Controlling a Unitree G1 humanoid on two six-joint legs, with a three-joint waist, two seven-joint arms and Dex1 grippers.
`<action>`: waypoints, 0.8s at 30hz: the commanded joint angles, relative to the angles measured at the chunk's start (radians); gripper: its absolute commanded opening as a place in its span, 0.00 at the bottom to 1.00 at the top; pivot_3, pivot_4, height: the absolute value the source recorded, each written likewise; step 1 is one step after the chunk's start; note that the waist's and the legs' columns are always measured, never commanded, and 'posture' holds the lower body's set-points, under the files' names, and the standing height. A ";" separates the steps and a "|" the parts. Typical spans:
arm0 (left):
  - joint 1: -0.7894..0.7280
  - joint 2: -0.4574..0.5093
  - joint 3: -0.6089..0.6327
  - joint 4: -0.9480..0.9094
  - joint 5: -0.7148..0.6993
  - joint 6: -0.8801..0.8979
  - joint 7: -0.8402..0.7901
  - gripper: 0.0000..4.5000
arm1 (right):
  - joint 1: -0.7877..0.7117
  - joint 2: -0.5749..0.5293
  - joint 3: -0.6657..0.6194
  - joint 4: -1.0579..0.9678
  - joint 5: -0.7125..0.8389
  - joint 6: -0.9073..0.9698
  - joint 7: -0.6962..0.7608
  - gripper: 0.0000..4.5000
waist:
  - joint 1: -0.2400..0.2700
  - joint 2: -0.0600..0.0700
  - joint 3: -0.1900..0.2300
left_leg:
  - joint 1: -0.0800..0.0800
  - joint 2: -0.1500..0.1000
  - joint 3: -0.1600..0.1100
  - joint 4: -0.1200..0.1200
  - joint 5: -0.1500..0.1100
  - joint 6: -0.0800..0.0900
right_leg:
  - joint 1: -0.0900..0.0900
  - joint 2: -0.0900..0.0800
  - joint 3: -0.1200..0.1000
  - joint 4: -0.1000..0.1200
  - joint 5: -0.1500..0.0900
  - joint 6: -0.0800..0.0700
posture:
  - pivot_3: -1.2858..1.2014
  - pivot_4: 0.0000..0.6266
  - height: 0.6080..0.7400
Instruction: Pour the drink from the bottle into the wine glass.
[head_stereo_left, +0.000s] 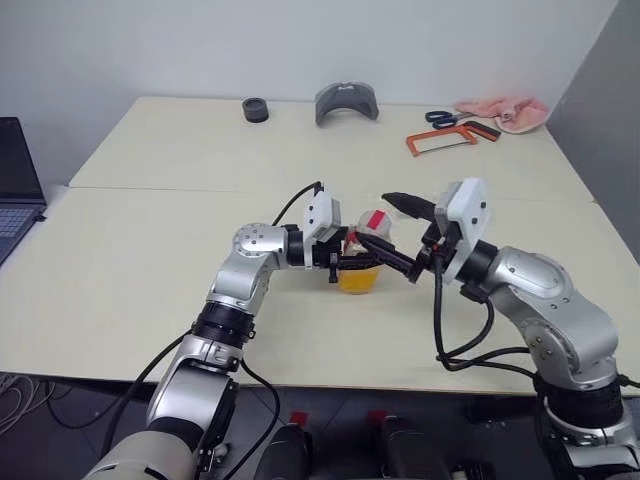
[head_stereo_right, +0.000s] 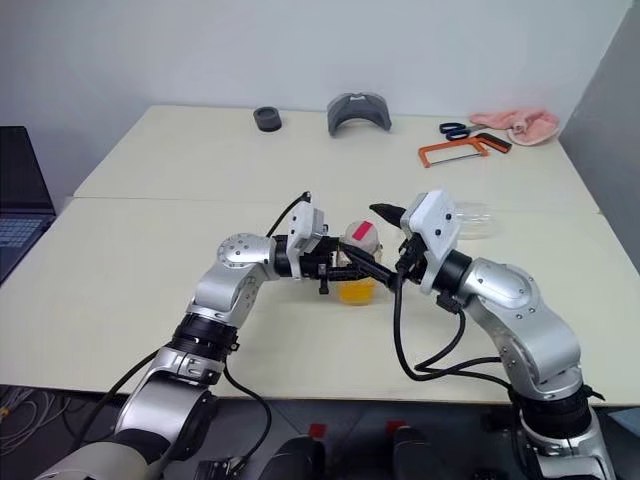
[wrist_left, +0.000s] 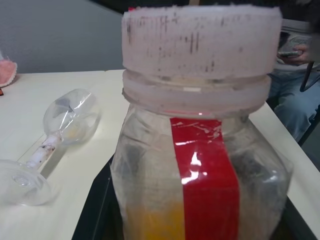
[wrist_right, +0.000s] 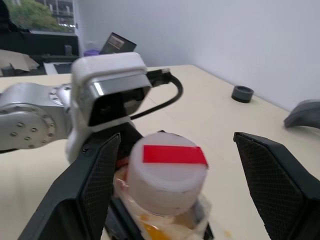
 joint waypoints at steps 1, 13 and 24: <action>-0.018 -0.009 0.016 -0.013 -0.021 -0.021 -0.002 0.37 | -0.007 -0.005 -0.004 -0.016 -0.023 -0.024 -0.014 0.86 | 0.000 0.000 0.000 | 0.000 0.000 0.000 0.000 0.000 0.000 | 0.000 0.000 0.000 0.000 0.000 0.000 | 0.52 0.24 1.00; -0.012 -0.008 0.020 -0.018 -0.022 -0.018 0.002 0.37 | 0.037 -0.019 -0.062 -0.039 -0.003 0.010 -0.026 0.86 | -0.001 0.000 0.000 | 0.000 0.000 0.000 0.000 0.000 0.000 | 0.000 0.000 0.000 0.000 0.000 0.000 | 0.52 0.24 1.00; -0.011 -0.006 0.018 -0.017 -0.021 -0.017 0.003 0.37 | 0.040 -0.018 -0.092 -0.050 0.038 0.033 -0.040 0.86 | -0.001 0.000 0.000 | 0.000 0.000 0.000 0.000 0.000 0.000 | 0.000 0.000 0.000 0.000 0.000 0.000 | 0.52 0.24 1.00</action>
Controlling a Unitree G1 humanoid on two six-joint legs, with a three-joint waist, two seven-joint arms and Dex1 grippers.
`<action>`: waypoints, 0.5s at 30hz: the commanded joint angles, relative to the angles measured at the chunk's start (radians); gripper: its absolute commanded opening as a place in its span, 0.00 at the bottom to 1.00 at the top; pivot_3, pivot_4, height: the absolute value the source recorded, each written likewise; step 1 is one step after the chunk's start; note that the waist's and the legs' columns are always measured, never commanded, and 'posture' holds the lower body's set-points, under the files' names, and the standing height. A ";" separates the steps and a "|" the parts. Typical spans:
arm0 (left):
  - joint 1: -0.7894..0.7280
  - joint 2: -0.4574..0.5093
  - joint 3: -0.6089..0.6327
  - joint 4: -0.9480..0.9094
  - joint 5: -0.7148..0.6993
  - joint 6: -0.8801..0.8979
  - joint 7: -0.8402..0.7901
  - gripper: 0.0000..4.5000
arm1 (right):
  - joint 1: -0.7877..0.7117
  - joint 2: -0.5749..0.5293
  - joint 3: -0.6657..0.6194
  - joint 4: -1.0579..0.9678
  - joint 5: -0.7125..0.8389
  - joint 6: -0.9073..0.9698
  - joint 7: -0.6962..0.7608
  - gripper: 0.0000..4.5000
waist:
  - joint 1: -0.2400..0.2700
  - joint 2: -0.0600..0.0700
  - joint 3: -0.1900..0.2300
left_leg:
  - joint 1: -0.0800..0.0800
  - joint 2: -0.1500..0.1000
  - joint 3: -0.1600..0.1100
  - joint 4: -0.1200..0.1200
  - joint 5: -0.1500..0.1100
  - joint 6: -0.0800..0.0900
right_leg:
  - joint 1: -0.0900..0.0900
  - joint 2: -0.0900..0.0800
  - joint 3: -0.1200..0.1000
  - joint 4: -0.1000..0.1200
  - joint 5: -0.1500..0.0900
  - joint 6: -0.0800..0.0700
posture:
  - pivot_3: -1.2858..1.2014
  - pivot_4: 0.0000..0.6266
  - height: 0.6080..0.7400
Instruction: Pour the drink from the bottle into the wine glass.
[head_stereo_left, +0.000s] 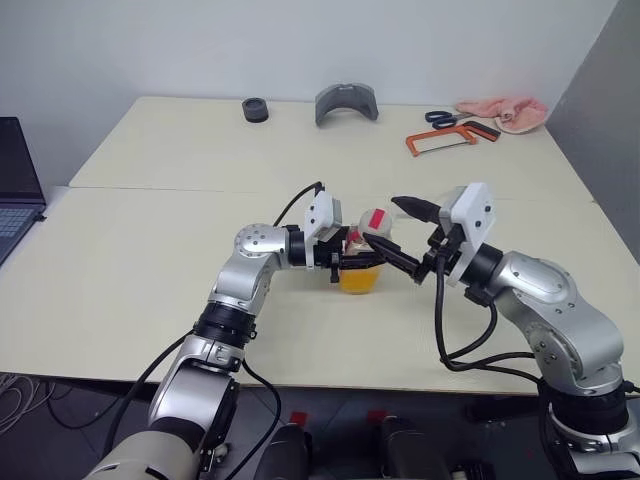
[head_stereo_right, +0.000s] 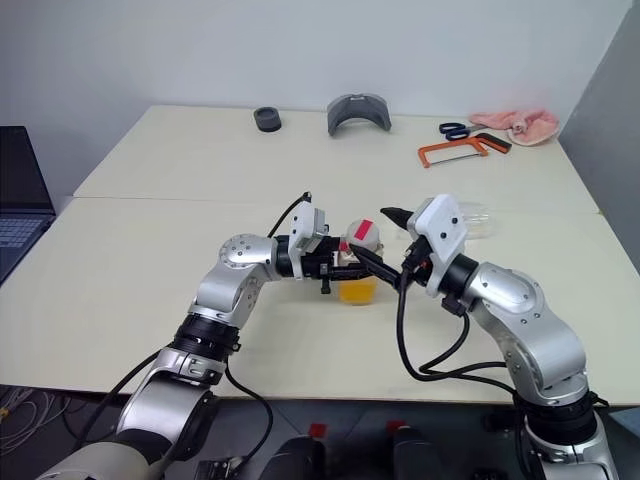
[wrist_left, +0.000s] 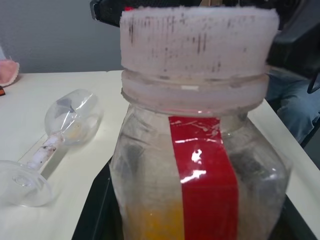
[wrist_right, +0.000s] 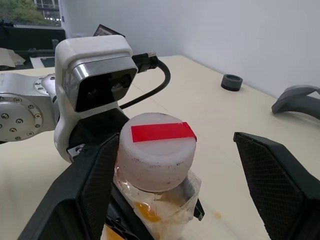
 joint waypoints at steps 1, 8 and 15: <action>-0.011 0.001 0.018 -0.022 -0.021 -0.017 -0.002 0.37 | 0.005 -0.013 -0.062 -0.033 0.011 0.002 -0.024 0.86 | 0.000 0.000 0.000 | 0.000 0.000 0.000 0.000 0.000 0.000 | 0.000 0.000 0.000 0.000 0.000 0.000 | 0.52 0.24 1.00; -0.011 0.003 0.019 -0.020 -0.022 -0.017 -0.003 0.37 | 0.016 -0.031 -0.075 -0.046 0.044 0.020 -0.017 0.86 | 0.000 0.000 0.000 | 0.000 0.000 0.000 0.000 0.000 0.000 | 0.000 0.000 0.000 0.000 0.000 0.000 | 0.52 0.24 1.00; -0.011 0.003 0.021 -0.021 -0.022 -0.017 -0.004 0.37 | 0.027 -0.041 -0.085 -0.040 0.047 0.018 -0.022 0.86 | 0.000 0.000 0.000 | 0.000 0.000 0.000 0.000 0.000 0.000 | 0.000 0.000 0.000 0.000 0.000 0.000 | 0.52 0.24 1.00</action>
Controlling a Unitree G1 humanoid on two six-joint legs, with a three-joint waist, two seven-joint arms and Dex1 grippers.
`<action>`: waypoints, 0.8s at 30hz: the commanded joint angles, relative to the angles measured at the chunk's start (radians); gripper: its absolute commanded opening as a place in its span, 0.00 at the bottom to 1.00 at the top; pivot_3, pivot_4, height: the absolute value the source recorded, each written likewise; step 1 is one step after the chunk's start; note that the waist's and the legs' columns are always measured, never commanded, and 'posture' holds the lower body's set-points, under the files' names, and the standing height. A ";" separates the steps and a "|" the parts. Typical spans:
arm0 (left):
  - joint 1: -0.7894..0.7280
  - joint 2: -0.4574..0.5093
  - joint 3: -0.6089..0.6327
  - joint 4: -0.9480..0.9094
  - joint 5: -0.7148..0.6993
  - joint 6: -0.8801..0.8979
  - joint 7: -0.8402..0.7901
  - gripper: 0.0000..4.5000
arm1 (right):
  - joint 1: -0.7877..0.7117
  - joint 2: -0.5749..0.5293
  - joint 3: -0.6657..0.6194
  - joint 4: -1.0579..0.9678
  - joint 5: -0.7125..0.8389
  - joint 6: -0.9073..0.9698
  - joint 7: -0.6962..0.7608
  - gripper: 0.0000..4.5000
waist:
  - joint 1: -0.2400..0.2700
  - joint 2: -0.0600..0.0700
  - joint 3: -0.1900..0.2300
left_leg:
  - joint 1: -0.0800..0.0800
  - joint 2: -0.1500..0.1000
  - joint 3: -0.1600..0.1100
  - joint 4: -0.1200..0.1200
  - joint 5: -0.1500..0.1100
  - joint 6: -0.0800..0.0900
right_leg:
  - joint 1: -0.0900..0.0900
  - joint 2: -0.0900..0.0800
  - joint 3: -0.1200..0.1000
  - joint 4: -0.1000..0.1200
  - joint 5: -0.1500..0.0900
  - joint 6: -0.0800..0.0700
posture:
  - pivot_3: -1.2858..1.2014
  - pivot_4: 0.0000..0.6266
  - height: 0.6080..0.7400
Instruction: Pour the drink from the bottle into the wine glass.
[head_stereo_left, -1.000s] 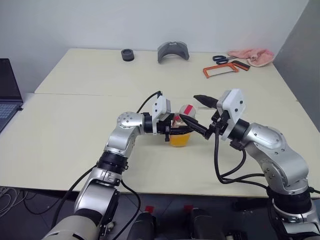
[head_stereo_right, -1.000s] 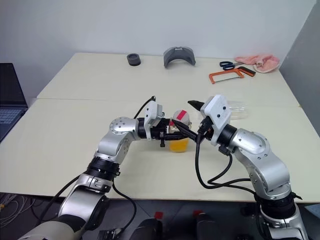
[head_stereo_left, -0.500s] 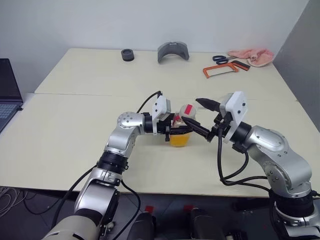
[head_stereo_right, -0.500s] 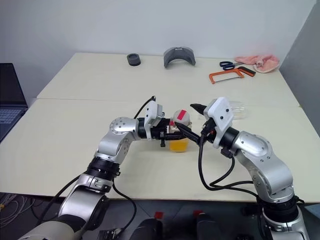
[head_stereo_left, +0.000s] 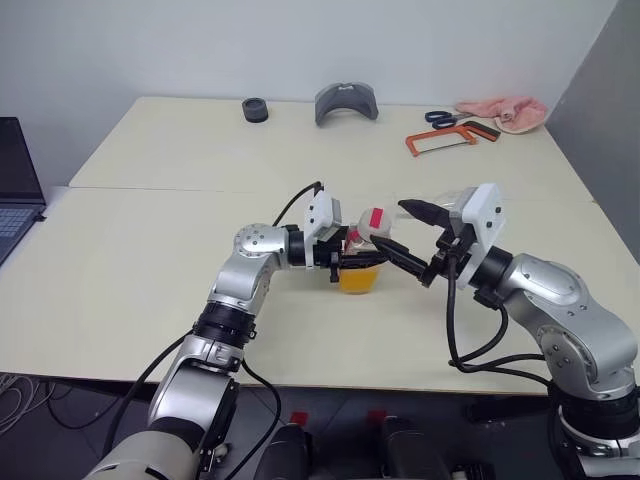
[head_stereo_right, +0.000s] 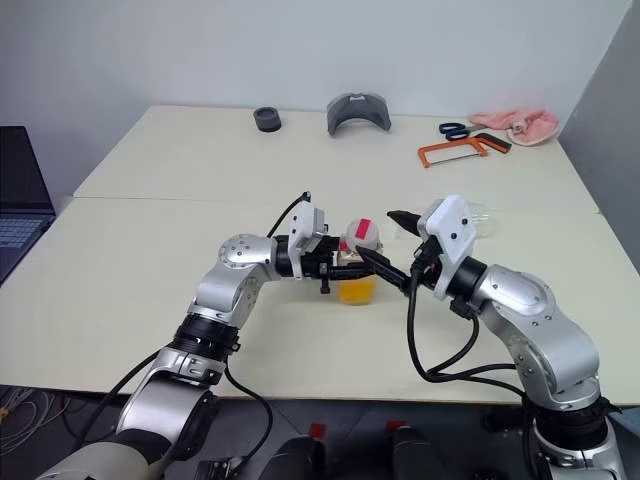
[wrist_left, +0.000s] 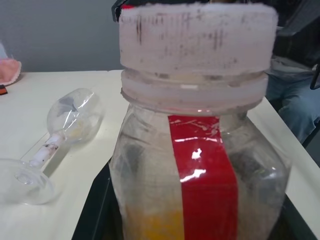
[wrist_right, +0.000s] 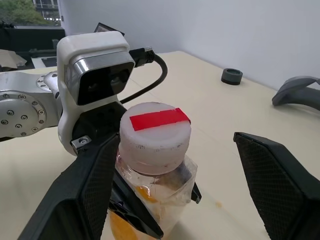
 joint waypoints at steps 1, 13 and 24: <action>-0.012 0.000 0.014 -0.028 -0.021 -0.017 -0.006 0.37 | 0.000 -0.013 -0.049 -0.019 0.002 -0.010 -0.018 0.86 | 0.000 0.000 0.000 | 0.000 0.000 0.000 0.000 0.000 0.000 | 0.000 0.000 0.000 0.000 0.000 0.000 | 0.52 0.24 1.00; -0.014 -0.002 0.017 -0.025 -0.021 -0.017 -0.010 0.37 | 0.042 -0.073 -0.079 -0.035 0.042 0.003 0.025 0.86 | 0.000 0.000 0.000 | 0.000 0.000 0.003 0.000 0.000 0.000 | 0.000 0.000 0.000 0.000 0.000 0.000 | 0.52 0.24 1.00; -0.017 -0.006 0.019 -0.025 -0.030 -0.006 -0.015 0.37 | -0.019 -0.061 -0.009 -0.093 0.089 0.018 0.011 0.86 | -0.002 0.000 0.000 | 0.000 0.000 0.004 0.000 0.000 0.000 | 0.000 0.000 0.000 0.000 0.000 0.000 | 0.52 0.24 1.00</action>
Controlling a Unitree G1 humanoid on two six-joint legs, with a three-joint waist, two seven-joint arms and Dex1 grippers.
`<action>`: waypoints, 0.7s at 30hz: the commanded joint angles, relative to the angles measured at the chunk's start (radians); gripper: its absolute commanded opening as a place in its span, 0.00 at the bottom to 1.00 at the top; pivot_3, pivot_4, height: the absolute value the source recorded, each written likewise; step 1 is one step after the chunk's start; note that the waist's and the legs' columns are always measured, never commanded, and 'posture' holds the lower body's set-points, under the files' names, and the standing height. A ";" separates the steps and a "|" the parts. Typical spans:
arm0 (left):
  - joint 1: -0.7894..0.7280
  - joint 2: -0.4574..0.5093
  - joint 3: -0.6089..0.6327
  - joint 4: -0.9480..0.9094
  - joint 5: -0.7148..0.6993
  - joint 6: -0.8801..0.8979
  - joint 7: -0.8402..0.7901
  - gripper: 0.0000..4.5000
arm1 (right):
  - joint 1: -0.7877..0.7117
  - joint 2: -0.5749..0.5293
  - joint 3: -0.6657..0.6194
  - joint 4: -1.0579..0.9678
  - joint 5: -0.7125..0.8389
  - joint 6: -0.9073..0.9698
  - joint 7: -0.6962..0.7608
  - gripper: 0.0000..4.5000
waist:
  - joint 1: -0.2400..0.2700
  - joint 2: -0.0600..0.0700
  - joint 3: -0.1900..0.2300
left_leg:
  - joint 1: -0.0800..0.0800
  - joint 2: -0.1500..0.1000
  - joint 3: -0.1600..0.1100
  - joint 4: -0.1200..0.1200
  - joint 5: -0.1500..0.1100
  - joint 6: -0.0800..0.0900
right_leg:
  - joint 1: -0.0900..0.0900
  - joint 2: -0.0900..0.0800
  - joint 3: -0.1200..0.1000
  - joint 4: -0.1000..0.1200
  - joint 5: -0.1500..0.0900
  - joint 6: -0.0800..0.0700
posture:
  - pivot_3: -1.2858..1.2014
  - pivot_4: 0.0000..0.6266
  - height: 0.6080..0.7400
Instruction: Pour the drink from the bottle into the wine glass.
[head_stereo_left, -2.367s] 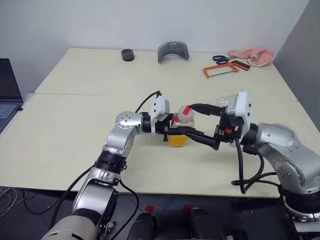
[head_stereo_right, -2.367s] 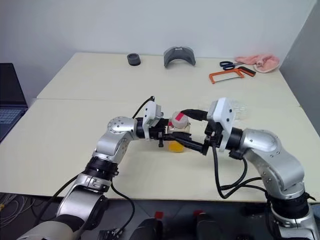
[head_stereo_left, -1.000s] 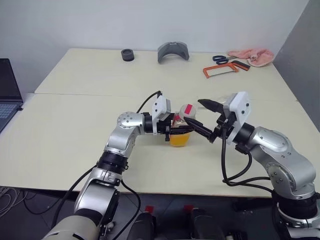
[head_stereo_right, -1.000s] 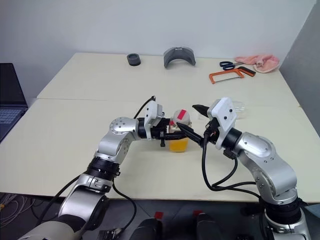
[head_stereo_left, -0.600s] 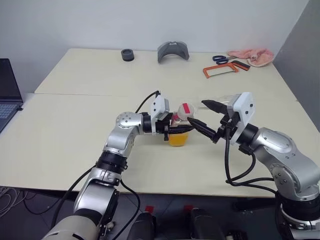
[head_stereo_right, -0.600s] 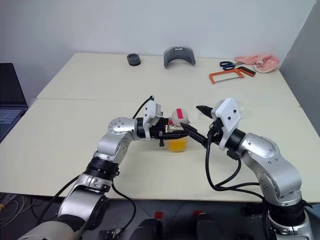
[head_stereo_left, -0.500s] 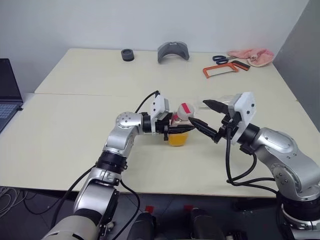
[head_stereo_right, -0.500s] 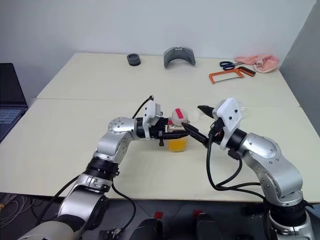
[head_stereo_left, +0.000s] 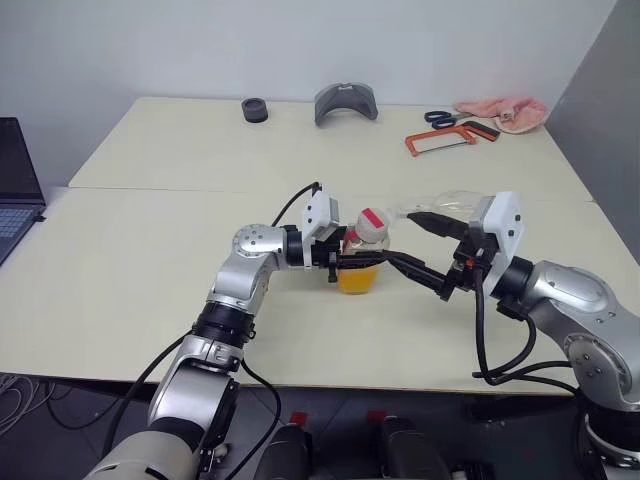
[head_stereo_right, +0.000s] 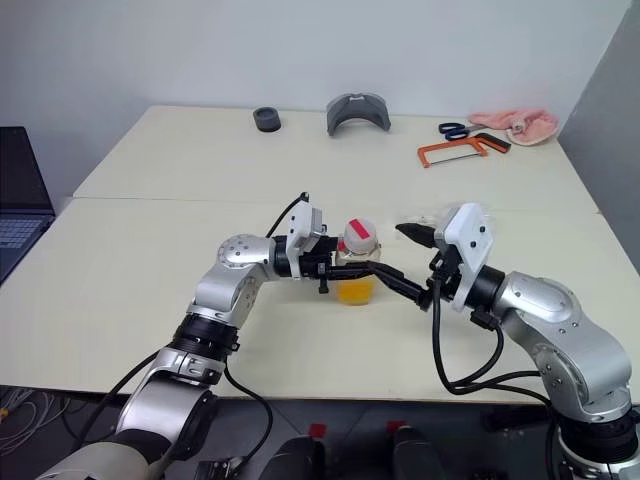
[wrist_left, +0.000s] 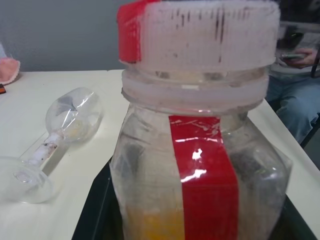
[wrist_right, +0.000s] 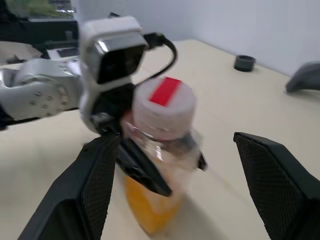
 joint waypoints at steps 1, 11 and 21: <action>-0.018 -0.006 0.015 -0.028 -0.029 -0.003 -0.007 0.37 | -0.061 0.031 0.059 -0.024 -0.063 -0.038 -0.052 0.86 | -0.001 0.000 0.000 | 0.000 0.000 0.000 0.000 0.000 0.000 | 0.000 0.000 0.000 0.000 0.000 0.000 | 0.52 0.24 1.00; -0.034 -0.004 0.019 -0.019 -0.050 0.018 -0.023 0.37 | -0.116 0.095 0.140 0.038 -0.174 -0.082 -0.093 0.86 | 0.001 0.000 0.000 | 0.000 0.000 0.000 0.000 0.000 0.000 | 0.000 0.000 0.000 0.000 0.000 0.000 | 0.52 0.24 1.00; -0.035 0.010 0.019 -0.021 -0.050 0.031 -0.054 0.37 | -0.099 0.104 0.104 0.062 -0.178 -0.074 -0.103 0.86 | 0.001 0.000 0.000 | 0.000 0.000 0.000 0.000 0.000 0.000 | 0.000 0.000 0.000 0.000 0.000 0.000 | 0.52 0.24 1.00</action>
